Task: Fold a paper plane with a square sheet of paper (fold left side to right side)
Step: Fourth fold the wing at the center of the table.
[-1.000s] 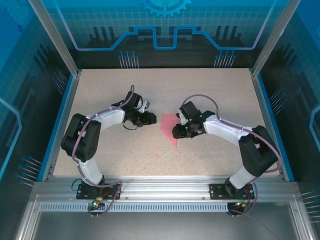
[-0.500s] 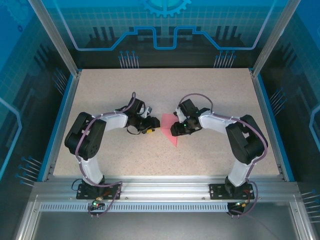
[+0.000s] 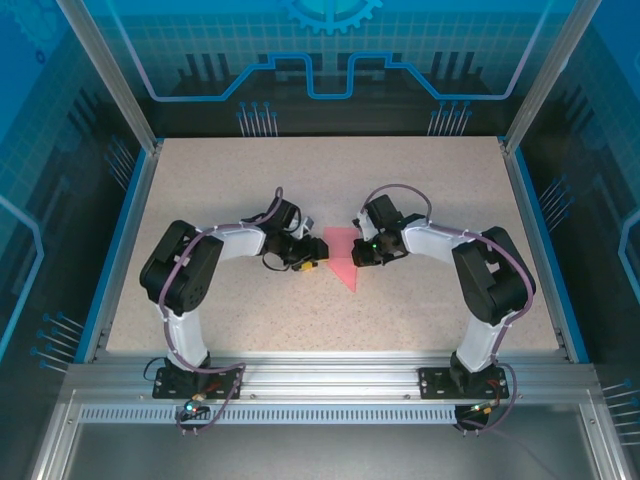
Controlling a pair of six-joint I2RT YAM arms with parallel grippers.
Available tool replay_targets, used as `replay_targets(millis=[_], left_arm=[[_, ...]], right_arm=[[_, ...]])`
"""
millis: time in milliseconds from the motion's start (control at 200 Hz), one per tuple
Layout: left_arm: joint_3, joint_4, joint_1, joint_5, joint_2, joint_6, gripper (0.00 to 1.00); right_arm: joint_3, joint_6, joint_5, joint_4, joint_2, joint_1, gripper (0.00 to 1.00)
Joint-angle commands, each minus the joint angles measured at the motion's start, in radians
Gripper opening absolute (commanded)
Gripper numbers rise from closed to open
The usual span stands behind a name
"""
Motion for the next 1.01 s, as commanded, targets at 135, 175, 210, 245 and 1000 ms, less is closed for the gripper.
replay_targets(millis=[135,175,210,245,1000], left_arm=[[0.047,-0.017,-0.017,0.035,0.029,-0.018,0.5],[0.057,-0.018,-0.022,0.039,0.036,-0.018,0.49],[0.067,-0.02,-0.027,0.039,0.041,-0.018,0.49],[0.078,-0.02,-0.031,0.042,0.047,-0.019,0.48],[0.194,-0.076,-0.05,0.043,0.033,-0.052,0.23]], right_arm=[[-0.019,-0.005,0.007,-0.009,-0.033,-0.017,0.0],[-0.018,-0.005,0.006,-0.01,-0.034,-0.019,0.0],[-0.018,-0.005,0.005,-0.01,-0.033,-0.02,0.0],[-0.02,-0.005,0.004,-0.009,-0.034,-0.018,0.0],[-0.225,0.066,0.341,0.047,-0.324,0.25,0.45]])
